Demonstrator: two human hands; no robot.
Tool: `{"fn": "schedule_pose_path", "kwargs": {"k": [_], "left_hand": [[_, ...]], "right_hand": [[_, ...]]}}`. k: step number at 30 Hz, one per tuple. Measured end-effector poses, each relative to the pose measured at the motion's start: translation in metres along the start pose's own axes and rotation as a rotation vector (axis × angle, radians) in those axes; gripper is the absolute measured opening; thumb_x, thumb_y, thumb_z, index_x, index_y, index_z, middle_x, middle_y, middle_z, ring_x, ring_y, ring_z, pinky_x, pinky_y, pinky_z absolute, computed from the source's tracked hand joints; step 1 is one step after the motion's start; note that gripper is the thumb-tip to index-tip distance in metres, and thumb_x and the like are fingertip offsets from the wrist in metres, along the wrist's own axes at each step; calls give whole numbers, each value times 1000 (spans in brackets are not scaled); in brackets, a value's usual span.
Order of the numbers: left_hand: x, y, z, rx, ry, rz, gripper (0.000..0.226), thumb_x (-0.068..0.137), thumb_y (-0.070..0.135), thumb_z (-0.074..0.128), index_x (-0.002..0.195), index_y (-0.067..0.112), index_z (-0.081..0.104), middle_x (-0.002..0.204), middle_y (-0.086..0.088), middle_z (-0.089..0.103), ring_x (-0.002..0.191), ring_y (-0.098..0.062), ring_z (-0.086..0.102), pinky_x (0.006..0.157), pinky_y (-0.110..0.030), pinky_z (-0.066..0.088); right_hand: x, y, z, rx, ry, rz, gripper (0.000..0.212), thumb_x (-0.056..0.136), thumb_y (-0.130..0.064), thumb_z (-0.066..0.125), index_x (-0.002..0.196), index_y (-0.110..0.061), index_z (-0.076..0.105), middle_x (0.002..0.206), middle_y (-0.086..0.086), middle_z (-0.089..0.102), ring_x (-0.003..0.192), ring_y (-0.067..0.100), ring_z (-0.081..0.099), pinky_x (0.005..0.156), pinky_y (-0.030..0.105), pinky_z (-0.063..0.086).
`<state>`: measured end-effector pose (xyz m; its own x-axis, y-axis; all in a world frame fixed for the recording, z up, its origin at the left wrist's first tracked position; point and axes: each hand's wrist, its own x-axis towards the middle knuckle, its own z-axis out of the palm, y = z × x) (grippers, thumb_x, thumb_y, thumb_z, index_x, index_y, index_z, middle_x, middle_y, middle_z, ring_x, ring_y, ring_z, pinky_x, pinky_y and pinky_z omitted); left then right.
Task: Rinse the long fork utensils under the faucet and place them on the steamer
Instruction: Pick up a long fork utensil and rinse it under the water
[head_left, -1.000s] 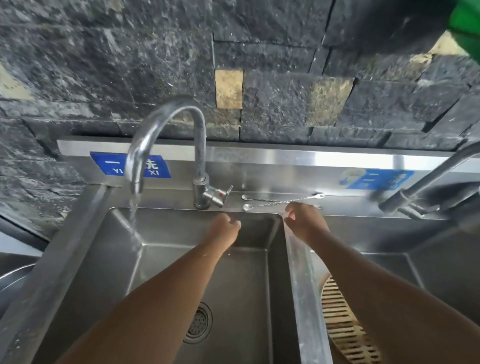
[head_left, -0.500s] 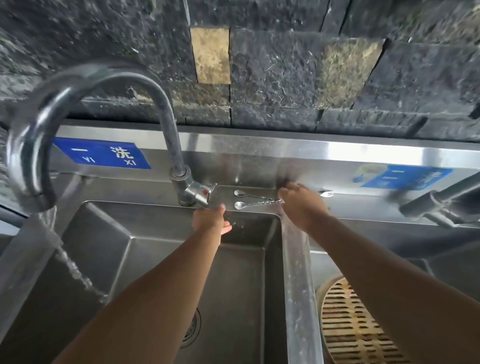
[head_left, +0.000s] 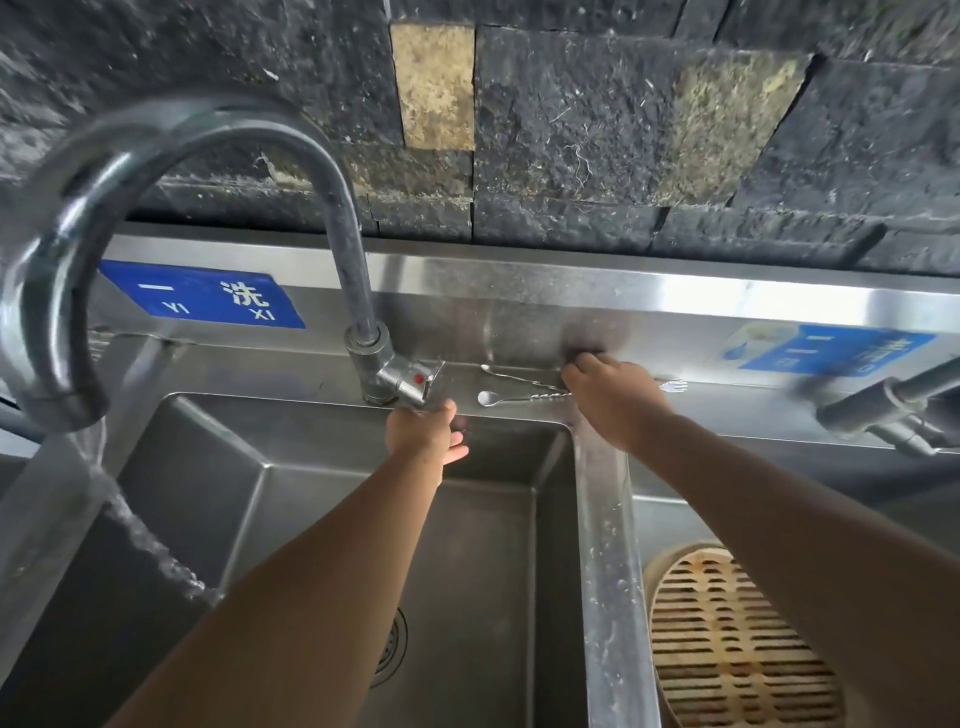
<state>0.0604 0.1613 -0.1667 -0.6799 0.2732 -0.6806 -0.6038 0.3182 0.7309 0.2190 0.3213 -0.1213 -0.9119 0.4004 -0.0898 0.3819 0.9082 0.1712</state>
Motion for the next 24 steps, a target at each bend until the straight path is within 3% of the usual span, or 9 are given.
{"fn": "schedule_pose_path", "kwargs": {"k": [2, 6, 13, 15, 18, 21, 24], "left_hand": [[-1, 1, -1, -8, 0, -6, 25, 91, 13, 68, 110, -3, 62, 83, -12, 67, 79, -32, 68, 53, -38, 59], [0, 3, -3, 10, -18, -25, 30, 91, 14, 69, 116, -1, 61, 107, -21, 70, 83, -32, 71, 53, -38, 61], [-2, 10, -3, 30, -29, -31, 32, 91, 13, 69, 118, 2, 58, 109, -19, 68, 76, -28, 69, 47, -35, 59], [-9, 13, -6, 63, -90, -64, 34, 94, 15, 65, 125, 7, 53, 119, -15, 63, 87, -32, 67, 57, -42, 60], [-28, 9, -21, 139, -279, -104, 43, 98, 23, 59, 138, 12, 46, 148, -8, 46, 124, -42, 54, 80, -54, 53], [-47, 4, -46, 162, -350, -33, 54, 101, 23, 54, 149, 12, 32, 149, -8, 46, 127, -39, 55, 92, -53, 51], [-68, 12, -82, 147, -374, 51, 39, 104, 14, 46, 140, 2, 41, 137, -22, 56, 119, -42, 60, 99, -53, 49]], "right_hand": [[-1, 0, 1, 5, 1, 13, 22, 75, 2, 63, 95, -7, 64, 90, 13, 63, 84, 35, 65, 53, 40, 54], [0, 2, 5, 2, 20, 48, 38, 85, -6, 54, 122, -15, 54, 106, 7, 62, 101, 29, 62, 65, 38, 53], [-14, -9, -7, 41, 84, -31, 40, 73, 11, 55, 110, -5, 57, 97, 12, 61, 91, 33, 59, 60, 41, 54], [-23, -18, -16, 63, 87, -33, 41, 74, 10, 56, 112, -6, 55, 100, 12, 61, 95, 32, 58, 63, 41, 55], [-33, -39, -24, 122, 79, -29, 44, 72, 10, 58, 111, -8, 52, 104, 12, 60, 100, 32, 58, 69, 41, 53], [-43, -69, -28, 174, 48, 16, 47, 72, 9, 62, 113, -9, 51, 106, 11, 62, 102, 32, 60, 72, 38, 49], [-50, -107, -39, 248, 10, 88, 40, 75, 7, 62, 109, -11, 52, 104, 11, 64, 99, 32, 62, 71, 36, 46]]}}
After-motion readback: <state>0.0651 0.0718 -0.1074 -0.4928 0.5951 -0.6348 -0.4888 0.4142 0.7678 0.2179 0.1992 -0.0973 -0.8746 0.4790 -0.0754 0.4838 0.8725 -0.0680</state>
